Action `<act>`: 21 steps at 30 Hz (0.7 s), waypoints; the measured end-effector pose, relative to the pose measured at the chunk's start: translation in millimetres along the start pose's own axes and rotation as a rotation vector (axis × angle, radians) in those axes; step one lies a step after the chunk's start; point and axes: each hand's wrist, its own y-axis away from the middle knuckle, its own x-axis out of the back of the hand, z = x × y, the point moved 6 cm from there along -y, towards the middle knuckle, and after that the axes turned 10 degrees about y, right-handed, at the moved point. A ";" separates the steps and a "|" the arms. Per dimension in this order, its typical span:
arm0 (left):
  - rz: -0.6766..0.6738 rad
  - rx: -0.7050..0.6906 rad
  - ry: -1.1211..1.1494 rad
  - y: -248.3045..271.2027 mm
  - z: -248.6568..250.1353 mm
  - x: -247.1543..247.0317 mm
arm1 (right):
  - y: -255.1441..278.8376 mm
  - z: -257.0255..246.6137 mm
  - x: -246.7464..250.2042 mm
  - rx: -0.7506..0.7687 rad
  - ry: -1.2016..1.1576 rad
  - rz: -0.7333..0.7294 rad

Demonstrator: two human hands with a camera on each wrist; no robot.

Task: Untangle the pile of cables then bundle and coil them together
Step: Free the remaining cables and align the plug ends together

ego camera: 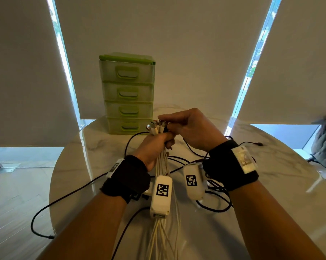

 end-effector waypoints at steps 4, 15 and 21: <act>-0.066 -0.014 0.080 -1.7 -0.8 -4.3 | -0.1 -1.2 -1.2 -0.024 0.035 -0.013; -0.109 -0.088 0.061 6.1 7.4 -15.3 | -1.8 -6.7 -18.7 0.016 0.137 -0.036; -0.066 -0.168 -0.107 7.4 16.4 -11.9 | -2.0 -12.6 -14.8 0.044 0.178 -0.073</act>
